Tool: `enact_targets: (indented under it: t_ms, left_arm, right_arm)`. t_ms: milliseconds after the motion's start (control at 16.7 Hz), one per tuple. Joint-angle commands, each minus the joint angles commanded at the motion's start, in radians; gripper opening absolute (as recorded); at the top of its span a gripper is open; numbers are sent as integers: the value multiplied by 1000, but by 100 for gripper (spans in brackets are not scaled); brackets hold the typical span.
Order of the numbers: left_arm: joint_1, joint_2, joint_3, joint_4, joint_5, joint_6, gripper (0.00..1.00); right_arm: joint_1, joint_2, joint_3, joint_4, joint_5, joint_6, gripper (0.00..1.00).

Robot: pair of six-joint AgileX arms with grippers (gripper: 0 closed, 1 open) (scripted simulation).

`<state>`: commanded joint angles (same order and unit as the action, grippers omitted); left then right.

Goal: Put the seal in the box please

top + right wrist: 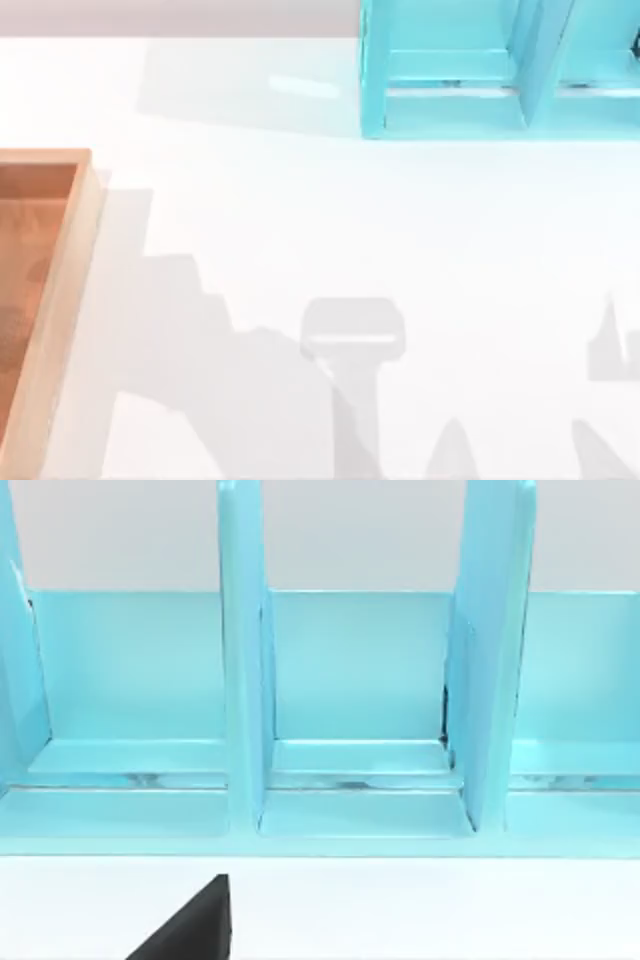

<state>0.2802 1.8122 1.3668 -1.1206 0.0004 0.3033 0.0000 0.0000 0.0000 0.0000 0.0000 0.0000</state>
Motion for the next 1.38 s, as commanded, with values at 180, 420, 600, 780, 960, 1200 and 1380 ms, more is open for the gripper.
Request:
enact_targets:
  t_ms: [180, 420, 600, 780, 960, 1200, 1380]
  left_arm:
    - [0, 3, -25, 26, 0, 1, 0]
    - [0, 3, -25, 26, 0, 1, 15]
    - [0, 3, -25, 26, 0, 1, 38]
    - [0, 3, -25, 26, 0, 1, 60]
    - [0, 3, -25, 26, 0, 1, 83]
    - [0, 3, -25, 26, 0, 1, 100]
    - [0, 3, -25, 26, 0, 1, 100]
  right_arm:
    - [0, 0, 0, 0, 0, 0, 100]
    - [0, 0, 0, 0, 0, 0, 100]
    - [0, 0, 0, 0, 0, 0, 100]
    - [0, 0, 0, 0, 0, 0, 100]
    - [0, 0, 0, 0, 0, 0, 100]
    - [0, 0, 0, 0, 0, 0, 100]
    - [0, 0, 0, 0, 0, 0, 100]
